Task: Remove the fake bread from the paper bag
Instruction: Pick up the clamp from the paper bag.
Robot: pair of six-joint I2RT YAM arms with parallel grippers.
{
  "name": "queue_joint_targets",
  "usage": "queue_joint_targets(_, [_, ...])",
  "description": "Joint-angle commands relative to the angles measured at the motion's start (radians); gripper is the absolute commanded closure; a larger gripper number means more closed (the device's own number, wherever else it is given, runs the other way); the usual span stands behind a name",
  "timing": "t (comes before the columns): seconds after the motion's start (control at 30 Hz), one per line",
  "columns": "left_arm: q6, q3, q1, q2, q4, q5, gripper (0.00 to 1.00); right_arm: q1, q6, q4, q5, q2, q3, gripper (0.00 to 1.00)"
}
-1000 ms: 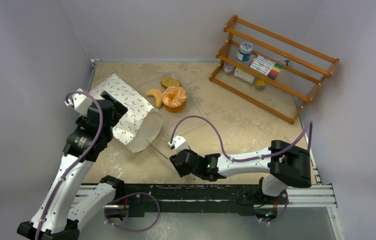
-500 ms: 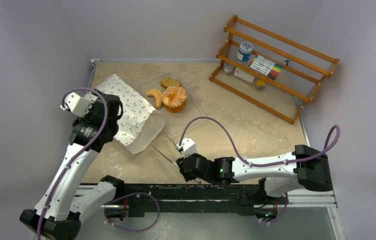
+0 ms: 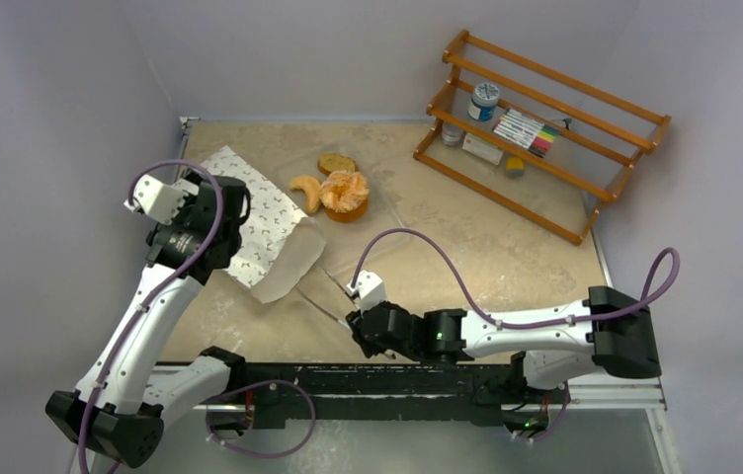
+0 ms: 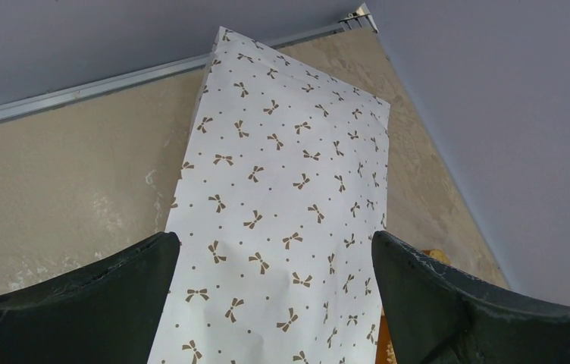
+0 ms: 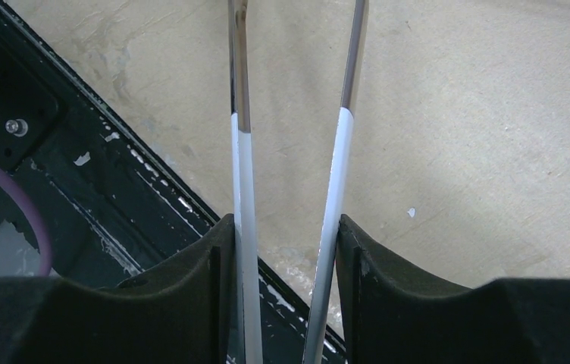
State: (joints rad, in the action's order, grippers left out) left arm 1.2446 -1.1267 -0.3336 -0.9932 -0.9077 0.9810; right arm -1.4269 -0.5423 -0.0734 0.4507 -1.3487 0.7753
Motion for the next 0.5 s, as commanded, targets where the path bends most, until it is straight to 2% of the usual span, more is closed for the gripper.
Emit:
queue_joint_targets(0.0, [0.013,-0.030,0.016,-0.005,0.004,0.044,0.00,-0.004,0.008,0.012,0.005,0.076,0.013,0.56])
queue_joint_targets(0.23, [-0.025,-0.014,0.047,0.009,0.015,0.032,0.00,-0.008,0.048,0.011,0.008,0.132,0.037,0.57])
queue_joint_targets(0.47, [-0.081,-0.019,0.116,0.022,0.022,-0.022,0.00,-0.008,0.097,0.069,-0.025,0.065,0.088,0.55])
